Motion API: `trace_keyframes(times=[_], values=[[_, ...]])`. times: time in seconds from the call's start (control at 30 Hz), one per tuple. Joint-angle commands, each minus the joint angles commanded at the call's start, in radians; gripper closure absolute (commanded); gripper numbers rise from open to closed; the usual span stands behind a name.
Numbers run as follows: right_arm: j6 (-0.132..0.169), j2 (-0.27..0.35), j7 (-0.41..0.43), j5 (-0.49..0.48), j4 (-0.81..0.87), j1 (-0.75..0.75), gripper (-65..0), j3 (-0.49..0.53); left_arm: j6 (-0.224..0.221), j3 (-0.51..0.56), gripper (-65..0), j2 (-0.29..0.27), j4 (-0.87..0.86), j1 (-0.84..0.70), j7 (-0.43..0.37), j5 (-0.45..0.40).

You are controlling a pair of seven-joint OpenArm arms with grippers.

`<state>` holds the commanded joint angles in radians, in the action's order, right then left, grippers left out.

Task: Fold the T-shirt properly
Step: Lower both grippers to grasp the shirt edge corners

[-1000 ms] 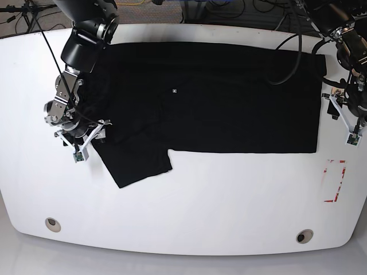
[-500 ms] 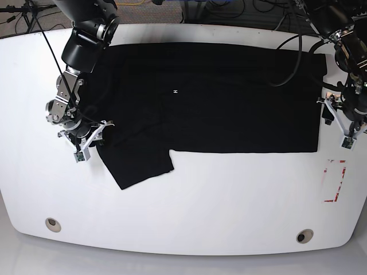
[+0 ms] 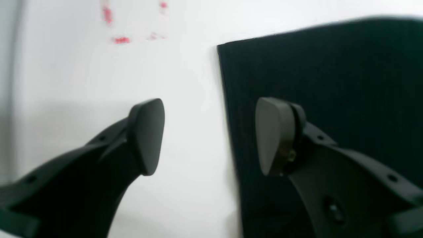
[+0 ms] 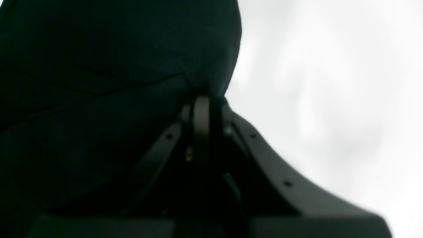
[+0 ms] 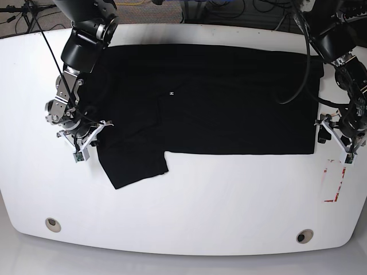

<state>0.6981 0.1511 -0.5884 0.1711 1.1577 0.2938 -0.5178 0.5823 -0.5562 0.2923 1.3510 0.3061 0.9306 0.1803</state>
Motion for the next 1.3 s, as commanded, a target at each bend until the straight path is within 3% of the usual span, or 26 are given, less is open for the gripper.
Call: trace_keyframes(times=[0.17, 0.27, 0.53, 1.0, 1.07, 1.3], values=[[0.0, -0.002, 0.0, 0.0, 0.002, -0.012, -0.5, 0.005, -0.063, 0.002, -50.4, 0.026, -0.184, 0.077, -0.071, 0.0], [0.0, -0.003, 0.0, 0.0, 0.002, -0.012, -0.5, 0.005, -0.086, 0.002, -52.1, 0.034, -0.265, 0.103, -0.11, 0.0], [0.0, -0.003, 0.0, 0.0, 0.002, -0.017, -0.5, 0.005, -0.078, 0.086, -52.1, 0.037, -0.407, 0.137, -0.14, 0.003], [0.0, -0.003, 0.0, 0.0, 0.028, -0.02, -0.5, 0.003, -0.078, 0.094, -50.8, -0.008, -0.479, 0.138, -0.17, 0.003], [0.0, -0.003, 0.0, 0.0, 0.029, -0.02, -0.5, 0.005, -0.078, 0.094, -45.1, -0.008, -0.48, 0.138, -0.17, 0.003], [0.0, -0.003, 0.0, 0.0, 0.029, -0.015, -0.5, 0.005, -0.075, 0.178, -5.3, -0.021, -0.477, 0.138, -0.172, 0.005]])
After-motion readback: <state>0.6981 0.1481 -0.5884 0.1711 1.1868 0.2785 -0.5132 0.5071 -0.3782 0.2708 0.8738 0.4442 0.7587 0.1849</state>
